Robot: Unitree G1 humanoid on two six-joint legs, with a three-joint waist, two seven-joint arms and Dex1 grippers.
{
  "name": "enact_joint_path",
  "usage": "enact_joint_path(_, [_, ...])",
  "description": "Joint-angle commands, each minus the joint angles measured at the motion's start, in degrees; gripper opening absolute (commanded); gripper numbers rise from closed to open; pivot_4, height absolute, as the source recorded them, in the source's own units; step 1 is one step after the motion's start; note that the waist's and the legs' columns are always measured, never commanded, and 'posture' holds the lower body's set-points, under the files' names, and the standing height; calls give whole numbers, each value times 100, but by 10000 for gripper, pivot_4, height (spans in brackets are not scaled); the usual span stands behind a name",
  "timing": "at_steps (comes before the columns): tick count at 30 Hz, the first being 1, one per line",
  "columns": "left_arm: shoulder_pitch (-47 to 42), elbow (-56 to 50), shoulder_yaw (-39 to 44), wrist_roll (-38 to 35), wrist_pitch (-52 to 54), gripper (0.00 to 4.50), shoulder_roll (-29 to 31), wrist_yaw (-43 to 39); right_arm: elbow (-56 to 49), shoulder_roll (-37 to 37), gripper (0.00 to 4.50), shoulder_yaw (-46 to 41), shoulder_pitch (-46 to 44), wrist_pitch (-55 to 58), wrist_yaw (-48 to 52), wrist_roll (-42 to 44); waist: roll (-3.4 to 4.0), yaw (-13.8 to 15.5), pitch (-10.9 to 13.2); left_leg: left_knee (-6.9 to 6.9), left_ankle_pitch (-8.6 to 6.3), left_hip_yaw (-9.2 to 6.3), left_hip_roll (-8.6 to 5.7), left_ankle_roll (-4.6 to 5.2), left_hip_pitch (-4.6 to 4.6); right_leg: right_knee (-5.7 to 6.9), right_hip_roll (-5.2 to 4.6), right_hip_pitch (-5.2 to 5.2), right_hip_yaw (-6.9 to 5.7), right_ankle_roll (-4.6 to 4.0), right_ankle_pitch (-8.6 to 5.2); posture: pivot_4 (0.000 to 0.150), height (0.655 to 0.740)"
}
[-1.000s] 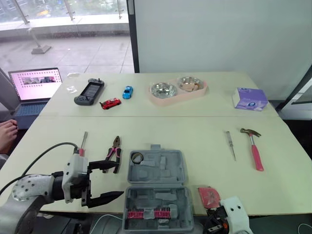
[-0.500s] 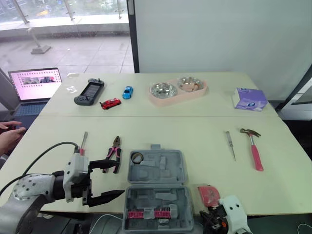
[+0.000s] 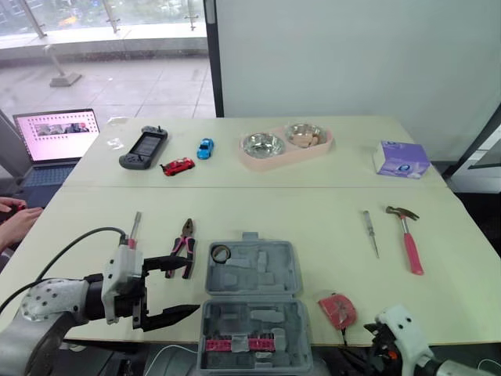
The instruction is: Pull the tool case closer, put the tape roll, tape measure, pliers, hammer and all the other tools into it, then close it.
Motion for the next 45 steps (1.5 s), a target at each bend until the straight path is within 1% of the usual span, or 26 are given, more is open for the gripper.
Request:
enact_joint_path(1, [-114, -57, 67, -52, 32, 45000, 78, 23, 716, -903, 44410, -294, -498, -1515, 1604, -102, -3, -10, 4, 1, 0, 4, 0, 0, 2, -3, 0, 5, 1, 2, 1, 1500, 7239])
enact_joint_path(3, [-184, -15, 53, -53, 47, 45000, 97, 8, 1446, -1419, 44410, -101, -1082, -2460, 2329, -331, -4, -16, 5, 1, -1, 3, 3, 1, 14, -4, 2, 17, -3, 4, 3, 1500, 7239])
enact_joint_path(5, [-236, 18, 48, -42, 55, 45000, 116, -26, 2435, -1905, 44410, 432, -2042, -3626, 3145, -739, -1, -48, 12, 1, -1, 2, 3, 2, 19, -4, 2, 22, -4, 7, 4, 1500, 7239])
enact_joint_path(7, [-280, 43, 40, -40, 65, 45000, 128, -42, 3274, -2070, 44410, 1008, -3016, -4420, 3787, -978, -2, -85, 24, 0, -1, 7, 3, 3, 32, -13, 0, 39, -3, 19, 12, 1500, 7239])
enact_joint_path(9, [-301, 50, 46, -48, 76, 45000, 140, -50, 3938, -2028, 44410, 1513, -3797, -5071, 4290, -1187, -1, -109, 53, -7, -8, 3, 4, 13, 72, -23, 1, 78, -7, 21, 8, 1500, 7239])
enact_joint_path(10, [-306, 47, 58, -57, 84, 45000, 150, -52, 4234, -1960, 44410, 1760, -4181, -5327, 4544, -1283, -1, -108, 57, -10, -10, 2, 4, 17, 79, -24, 0, 84, -7, 26, 6, 1500, 7239])
enact_joint_path(12, [-206, -61, 125, -68, 94, 45000, 163, -20, 4941, -1697, 44410, 2439, -4979, -6088, 4912, -1743, 2, -96, 78, -11, -11, -2, 2, 18, 73, -26, -1, 82, -6, 30, 7, 1500, 7239])
enact_joint_path(14, [-99, -173, 197, -98, 111, 45000, 171, 10, 5371, -1447, 44410, 2853, -5451, -6631, 4999, -2042, -13, -173, 89, -8, -12, 6, 0, 19, 79, -30, -3, 82, 0, 28, 11, 1500, 7239])
enact_joint_path(16, [-17, -246, 234, -108, 111, 45000, 177, 18, 5600, -1241, 44410, 3082, -5732, -6777, 4999, -2160, -10, -167, 91, -7, -12, 9, 2, 19, 85, -26, -2, 83, 2, 27, 11, 1500, 7239])
enact_joint_path(21, [121, -351, 238, -67, -32, 45000, 198, -99, 5841, -953, 44410, 3450, -6050, -6885, 4958, -2311, 1, -104, 96, -7, -11, 2, 0, 16, 81, -21, -1, 81, 1, 26, 11, 1500, 7239])
enact_joint_path(24, [189, -373, 228, -30, -101, 45000, 192, -149, 5986, -856, 44410, 3573, -6186, -6876, 4921, -2376, 0, -120, 96, -5, -11, 2, -2, 16, 80, -25, -3, 83, 2, 25, 11, 1500, 7239])
enact_joint_path(31, [261, -340, 223, 38, -260, 45000, 171, -168, 6220, -790, 44410, 3778, -6264, -6913, 4948, -2430, 1, -130, 96, -6, -11, 3, 0, 16, 82, -22, -1, 81, 2, 24, 11, 1500, 7239])
enact_joint_path(34, [287, -342, 238, 40, -285, 45000, 169, -139, 6305, -737, 36250, 3787, -6263, -6925, 4907, -2403, 2, -131, 96, -6, -11, 3, -1, 16, 82, -22, -1, 81, 2, 23, 11, 1500, 7239])
enact_joint_path(35, [296, -341, 247, 33, -283, 45000, 169, -132, 6318, -724, 31920, 3786, -6265, -6931, 4902, -2391, 2, -132, 96, -5, -11, 3, 0, 16, 83, -22, -1, 81, 2, 24, 12, 1500, 7239])
enact_joint_path(36, [307, -337, 258, 30, -286, 45000, 170, -132, 6327, -714, 28942, 3787, -6269, -6931, 4895, -2385, 1, -133, 96, -6, -11, 3, 0, 16, 83, -22, -1, 80, 2, 24, 12, 1500, 7239])
enact_joint_path(40, [327, -305, 294, 35, -305, 45000, 178, -143, 6380, -697, 28934, 3764, -6303, -6979, 4877, -2348, 1, -133, 96, -6, -11, 3, 0, 16, 83, -21, -1, 81, 2, 23, 12, 1500, 7239])
enact_joint_path(42, [301, -243, 330, 48, -320, 45000, 174, -123, 6259, -743, 28934, 3636, -6305, -6771, 4880, -2176, 1, -133, 96, -6, -11, 3, 0, 16, 83, -22, -1, 81, 2, 23, 12, 1500, 7239])
enact_joint_path(44, [279, -160, 378, 60, -336, 45000, 171, -108, 5876, -847, 28934, 3457, -6257, -6113, 4906, -1884, 3, -132, 96, -6, -11, 3, 0, 16, 83, -21, -1, 80, 2, 23, 12, 1500, 7239])
enact_joint_path(45, [267, -85, 406, 84, -361, 45000, 168, -103, 5392, -986, 28934, 3333, -6214, -5272, 4919, -1639, 4, -129, 97, -6, -11, 3, 0, 16, 81, -22, -1, 80, 2, 23, 12, 1500, 7239])
